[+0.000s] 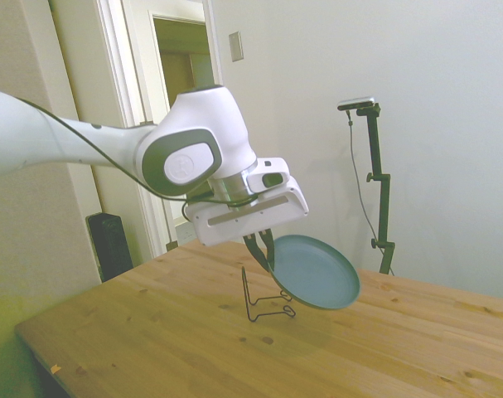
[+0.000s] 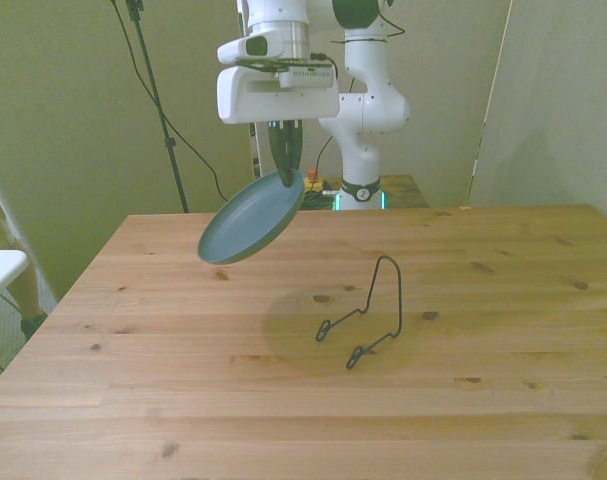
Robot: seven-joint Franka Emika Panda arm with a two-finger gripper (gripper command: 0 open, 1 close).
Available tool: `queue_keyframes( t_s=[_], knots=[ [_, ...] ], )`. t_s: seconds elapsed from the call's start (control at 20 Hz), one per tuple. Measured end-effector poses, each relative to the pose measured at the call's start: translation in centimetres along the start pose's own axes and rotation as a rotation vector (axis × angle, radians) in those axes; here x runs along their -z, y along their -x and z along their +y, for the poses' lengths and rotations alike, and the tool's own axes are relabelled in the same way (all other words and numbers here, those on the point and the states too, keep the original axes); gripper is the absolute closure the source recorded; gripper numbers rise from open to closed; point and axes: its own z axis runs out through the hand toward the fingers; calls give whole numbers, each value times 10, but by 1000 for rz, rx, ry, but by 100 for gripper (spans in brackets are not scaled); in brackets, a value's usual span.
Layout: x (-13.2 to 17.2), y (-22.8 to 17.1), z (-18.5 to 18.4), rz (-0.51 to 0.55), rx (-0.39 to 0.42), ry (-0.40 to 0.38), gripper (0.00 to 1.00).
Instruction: Load the plate
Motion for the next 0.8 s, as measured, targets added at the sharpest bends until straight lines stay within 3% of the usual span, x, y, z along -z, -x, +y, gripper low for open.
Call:
queue_keyframes(
  t_s=[0.2,0.4,0.6,0.8],
  knots=[
    [15,-11,-10,-110,19,-114,100],
    [-1,-35,-16,-231,25,-193,100],
    [-10,-61,-24,-256,42,-199,100],
    [-15,-62,-29,-285,46,-230,100]
  ],
)
